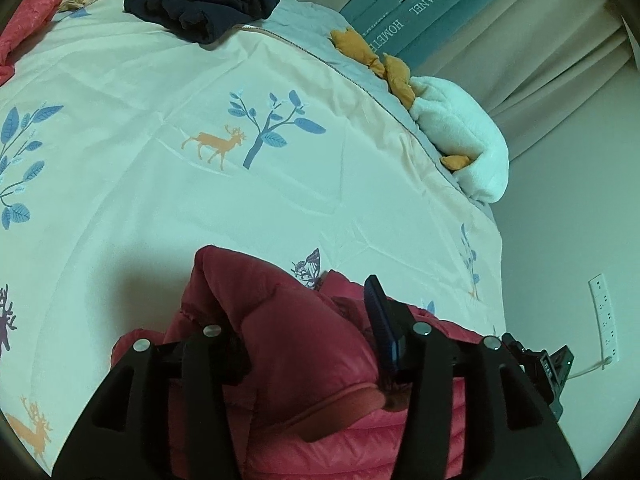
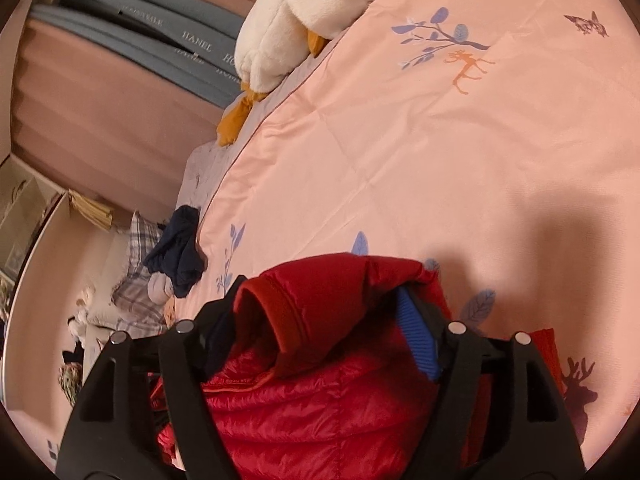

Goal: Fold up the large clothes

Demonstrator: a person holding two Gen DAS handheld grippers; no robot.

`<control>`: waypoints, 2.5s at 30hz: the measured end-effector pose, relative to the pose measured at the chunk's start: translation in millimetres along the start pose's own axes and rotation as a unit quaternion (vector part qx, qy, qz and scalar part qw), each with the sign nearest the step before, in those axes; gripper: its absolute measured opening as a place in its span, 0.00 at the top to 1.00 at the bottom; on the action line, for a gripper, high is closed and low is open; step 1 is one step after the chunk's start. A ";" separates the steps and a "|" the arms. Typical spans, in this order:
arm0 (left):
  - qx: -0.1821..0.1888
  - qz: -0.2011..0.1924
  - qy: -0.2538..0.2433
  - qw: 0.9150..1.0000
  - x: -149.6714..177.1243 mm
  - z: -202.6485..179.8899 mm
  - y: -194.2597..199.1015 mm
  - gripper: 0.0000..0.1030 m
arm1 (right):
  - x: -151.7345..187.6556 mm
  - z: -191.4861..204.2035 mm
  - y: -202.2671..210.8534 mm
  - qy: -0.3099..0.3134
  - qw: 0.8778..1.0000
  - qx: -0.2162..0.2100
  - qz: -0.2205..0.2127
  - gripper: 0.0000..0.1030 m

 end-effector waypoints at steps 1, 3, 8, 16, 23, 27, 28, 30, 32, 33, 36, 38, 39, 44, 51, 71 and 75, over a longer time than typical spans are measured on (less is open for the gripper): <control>0.007 0.002 0.005 1.000 -1.4 1.2 0.7 0.46 | -1.5 -2.2 1.5 -0.005 1.000 0.001 -0.004 0.25; 0.015 0.002 0.016 1.000 -3.2 4.5 3.0 0.42 | -3.2 -5.3 5.1 -0.008 1.000 -0.001 -0.009 0.25; 0.009 -0.010 0.033 0.999 -8.3 16.9 11.0 0.42 | -4.6 -2.9 13.7 0.021 0.999 0.031 -0.023 0.23; -0.079 -0.091 0.024 0.992 -20.1 35.2 39.5 0.18 | 3.1 25.8 30.2 0.129 0.985 0.095 -0.059 0.23; -0.108 -0.074 -0.122 0.984 2.0 4.0 42.6 0.18 | 41.2 75.5 26.9 0.308 0.941 0.122 -0.064 0.32; -0.090 -0.042 -0.184 0.978 18.8 -20.4 21.3 0.18 | 48.3 74.2 -8.6 0.338 0.929 0.149 -0.006 0.38; -0.090 -0.034 -0.192 0.977 21.4 -23.9 13.8 0.18 | 46.2 68.3 -19.0 0.327 0.933 0.153 0.012 0.38; -0.093 -0.020 -0.201 0.975 24.8 -25.5 -0.5 0.18 | 40.7 51.8 -37.5 0.297 0.940 0.161 0.038 0.38; -0.095 0.002 -0.191 0.977 27.1 -18.3 -15.8 0.18 | 38.3 35.4 -51.7 0.271 0.946 0.165 0.060 0.39; -0.106 0.010 -0.184 0.977 27.9 -11.3 -23.7 0.18 | 37.1 26.7 -58.2 0.257 0.950 0.163 0.069 0.39; -0.132 0.038 -0.158 0.978 30.7 19.7 -43.7 0.18 | 36.8 10.1 -69.2 0.215 0.964 0.130 0.086 0.33; -0.113 0.051 -0.120 0.985 33.3 40.5 -50.6 0.17 | 38.1 8.1 -71.2 0.211 0.966 0.121 0.086 0.32; -0.104 0.048 -0.104 0.988 33.3 48.6 -51.5 0.15 | 39.3 8.6 -71.1 0.214 0.965 0.122 0.087 0.32; -0.101 0.034 -0.095 0.990 36.5 51.8 -47.0 0.15 | 46.5 39.6 -51.7 0.277 0.951 0.126 0.062 0.31; -0.107 0.006 -0.124 0.987 34.6 38.7 -6.8 0.15 | 86.7 116.2 -41.8 0.477 0.873 0.069 0.075 0.23; -0.047 0.027 -0.110 0.992 59.9 58.2 21.6 0.15 | 127.5 165.6 -140.5 0.575 0.762 -0.017 0.298 0.87; -0.049 0.028 -0.104 0.993 59.7 60.6 20.4 0.14 | 149.7 172.6 -126.3 0.641 0.726 0.025 0.246 0.95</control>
Point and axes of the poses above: each gripper's, at about its wrist camera, not at the fingertips, and y roughly against the way its jaws point, z to its left, x to its underside, the point moved 2 cm from there along -y, roughly the way its jaws point, and after that the axes turned 3 degrees about -z, right-handed, at the moved point
